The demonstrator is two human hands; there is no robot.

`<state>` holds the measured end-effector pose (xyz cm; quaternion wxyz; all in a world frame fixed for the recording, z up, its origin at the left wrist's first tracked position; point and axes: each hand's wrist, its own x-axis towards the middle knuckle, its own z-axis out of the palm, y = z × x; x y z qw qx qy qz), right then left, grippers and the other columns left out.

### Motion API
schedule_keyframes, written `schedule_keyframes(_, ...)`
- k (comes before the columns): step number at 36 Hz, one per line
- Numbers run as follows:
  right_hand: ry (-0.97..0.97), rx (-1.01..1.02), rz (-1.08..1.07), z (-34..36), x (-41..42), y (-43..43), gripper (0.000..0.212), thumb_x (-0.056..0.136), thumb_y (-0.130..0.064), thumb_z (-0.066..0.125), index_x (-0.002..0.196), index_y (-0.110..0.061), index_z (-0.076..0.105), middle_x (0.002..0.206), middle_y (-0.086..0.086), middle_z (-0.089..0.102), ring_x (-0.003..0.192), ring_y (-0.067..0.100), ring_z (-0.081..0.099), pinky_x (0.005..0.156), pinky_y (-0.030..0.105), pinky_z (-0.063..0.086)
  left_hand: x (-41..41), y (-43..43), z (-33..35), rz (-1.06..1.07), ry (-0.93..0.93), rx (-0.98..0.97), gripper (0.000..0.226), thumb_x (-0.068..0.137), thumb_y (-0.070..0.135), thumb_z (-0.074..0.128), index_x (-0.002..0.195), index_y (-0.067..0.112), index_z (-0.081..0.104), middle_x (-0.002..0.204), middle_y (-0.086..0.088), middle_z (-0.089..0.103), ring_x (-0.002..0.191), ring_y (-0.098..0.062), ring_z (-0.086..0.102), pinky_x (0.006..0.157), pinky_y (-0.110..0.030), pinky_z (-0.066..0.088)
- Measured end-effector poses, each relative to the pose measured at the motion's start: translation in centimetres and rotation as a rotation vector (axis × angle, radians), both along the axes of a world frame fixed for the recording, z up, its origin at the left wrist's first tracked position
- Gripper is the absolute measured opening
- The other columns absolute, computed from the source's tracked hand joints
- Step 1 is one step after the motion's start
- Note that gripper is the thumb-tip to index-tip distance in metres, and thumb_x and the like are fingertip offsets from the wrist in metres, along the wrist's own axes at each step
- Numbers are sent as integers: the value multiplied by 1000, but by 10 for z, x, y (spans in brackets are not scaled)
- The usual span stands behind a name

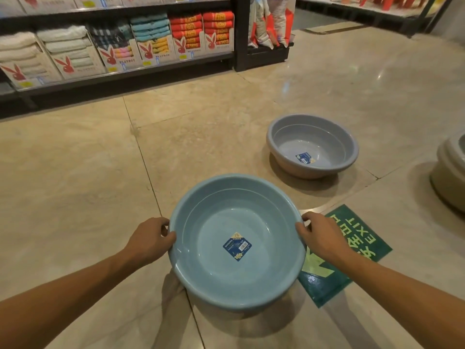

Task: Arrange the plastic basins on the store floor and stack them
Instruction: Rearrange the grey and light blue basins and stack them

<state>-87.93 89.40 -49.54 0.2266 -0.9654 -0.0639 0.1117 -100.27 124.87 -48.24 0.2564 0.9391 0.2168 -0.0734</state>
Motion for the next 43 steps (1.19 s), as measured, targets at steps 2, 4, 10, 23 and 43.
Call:
schedule_keyframes(2,4,-4,8,-1,0,0,34,102,-36,55,124,-12,67,93,6,76,71,20,70,72,34,60,0,0,-2,-5,8,10,26,92,26,59,111,14,71,92,-1,69,78,-17,65,62,-26,44)
schedule_keyframes(4,10,-4,6,-2,0,-1,35,102,-37,55,126,-13,66,97,5,76,73,19,71,73,35,62,-1,0,-4,2,12,11,28,93,28,59,115,14,70,94,0,69,80,-17,63,64,-26,42)
schedule_keyframes(10,47,16,1,-8,1,-3,39,103,-42,50,131,-15,57,95,3,73,74,17,70,71,39,64,-4,-4,-6,69,36,-49,40,97,33,55,133,15,56,100,0,67,82,-14,62,60,-23,41)
schedule_keyframes(23,200,134,-45,-10,-5,0,54,105,-44,43,154,-26,30,112,3,69,86,19,71,75,42,65,-4,-13,-7,186,111,-301,51,101,38,46,146,14,39,108,-6,67,87,-20,68,64,-27,54)
schedule_keyframes(43,211,423,-196,70,22,15,41,104,-36,51,144,-38,45,102,-2,73,74,12,76,51,24,58,44,22,65,193,-92,-536,23,95,34,60,116,25,64,91,-2,75,83,-21,70,67,-33,54)
